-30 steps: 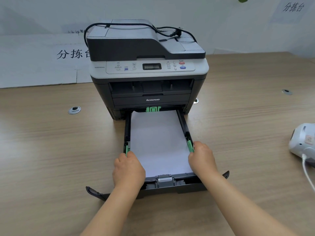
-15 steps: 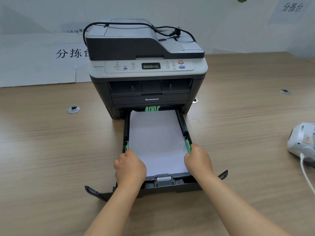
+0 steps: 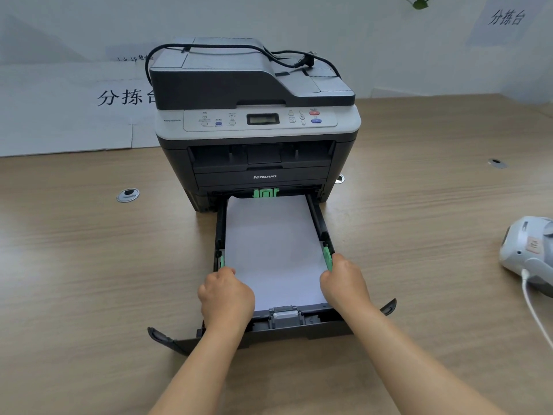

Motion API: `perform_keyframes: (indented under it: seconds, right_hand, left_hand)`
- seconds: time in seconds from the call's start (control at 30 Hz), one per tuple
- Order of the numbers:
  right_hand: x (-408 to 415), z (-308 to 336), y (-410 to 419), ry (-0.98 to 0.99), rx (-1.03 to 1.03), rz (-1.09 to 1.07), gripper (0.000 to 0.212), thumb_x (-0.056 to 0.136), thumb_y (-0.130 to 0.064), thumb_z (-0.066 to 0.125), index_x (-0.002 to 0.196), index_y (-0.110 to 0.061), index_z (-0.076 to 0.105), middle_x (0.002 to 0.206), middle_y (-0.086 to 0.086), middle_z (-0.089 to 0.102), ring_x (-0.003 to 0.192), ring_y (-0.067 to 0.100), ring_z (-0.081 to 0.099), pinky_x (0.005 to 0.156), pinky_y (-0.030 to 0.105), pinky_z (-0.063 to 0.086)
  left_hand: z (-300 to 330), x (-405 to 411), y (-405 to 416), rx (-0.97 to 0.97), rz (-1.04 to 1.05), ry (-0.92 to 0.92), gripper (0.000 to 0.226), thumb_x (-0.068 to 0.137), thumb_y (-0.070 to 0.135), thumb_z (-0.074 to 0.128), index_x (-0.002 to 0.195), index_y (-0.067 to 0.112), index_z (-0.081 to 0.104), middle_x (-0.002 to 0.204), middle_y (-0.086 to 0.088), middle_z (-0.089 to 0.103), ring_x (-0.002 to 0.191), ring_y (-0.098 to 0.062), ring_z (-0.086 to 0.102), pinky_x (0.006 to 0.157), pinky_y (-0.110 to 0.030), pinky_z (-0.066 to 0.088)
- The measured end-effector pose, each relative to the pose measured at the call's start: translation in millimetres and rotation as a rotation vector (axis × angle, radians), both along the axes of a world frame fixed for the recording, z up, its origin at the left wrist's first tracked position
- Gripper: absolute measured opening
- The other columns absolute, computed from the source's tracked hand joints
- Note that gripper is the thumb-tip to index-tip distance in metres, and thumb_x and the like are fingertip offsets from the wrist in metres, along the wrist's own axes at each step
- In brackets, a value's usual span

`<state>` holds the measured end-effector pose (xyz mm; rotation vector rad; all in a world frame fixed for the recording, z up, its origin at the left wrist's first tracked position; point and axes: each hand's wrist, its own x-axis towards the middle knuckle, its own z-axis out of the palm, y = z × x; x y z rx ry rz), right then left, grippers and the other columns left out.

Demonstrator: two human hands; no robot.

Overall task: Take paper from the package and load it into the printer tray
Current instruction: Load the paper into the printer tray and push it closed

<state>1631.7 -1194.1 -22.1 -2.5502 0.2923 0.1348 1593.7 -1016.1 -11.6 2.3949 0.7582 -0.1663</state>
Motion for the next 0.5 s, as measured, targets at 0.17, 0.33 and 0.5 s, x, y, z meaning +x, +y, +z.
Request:
perform_keyframes:
  seconds: [0.17, 0.33, 0.5]
  right_hand:
    - [1.7, 2.8, 0.1, 0.044, 0.023, 0.017, 0.016, 0.086, 0.006, 0.037, 0.092, -0.004, 0.048, 0.075, 0.006, 0.046, 0.057, 0.016, 0.039, 0.043, 0.023, 0.025]
    - [3.5, 2.0, -2.6, 0.073, 0.038, 0.029, 0.014, 0.085, 0.007, 0.037, 0.087, -0.005, 0.045, 0.064, 0.000, 0.038, 0.052, 0.012, 0.033, 0.043, 0.024, 0.026]
    - [-0.7, 5.1, -4.9, 0.080, 0.007, 0.121, 0.023, 0.090, 0.002, 0.035, 0.106, -0.006, 0.049, 0.076, 0.006, 0.049, 0.061, 0.019, 0.044, 0.045, 0.024, 0.031]
  left_hand:
    - [-3.0, 1.9, 2.2, -0.034, 0.025, -0.015, 0.044, 0.094, 0.002, 0.036, 0.137, 0.010, 0.043, 0.140, -0.011, 0.049, 0.130, -0.033, 0.037, 0.101, -0.038, 0.037]
    - [-5.8, -0.5, 3.8, -0.026, -0.005, -0.034, 0.045, 0.093, 0.001, 0.035, 0.137, 0.011, 0.044, 0.140, -0.011, 0.048, 0.130, -0.033, 0.036, 0.100, -0.039, 0.038]
    - [-12.2, -2.2, 5.2, 0.113, -0.135, -0.023, 0.043, 0.091, 0.000, 0.036, 0.131, 0.008, 0.049, 0.135, -0.010, 0.052, 0.125, -0.030, 0.044, 0.098, -0.035, 0.039]
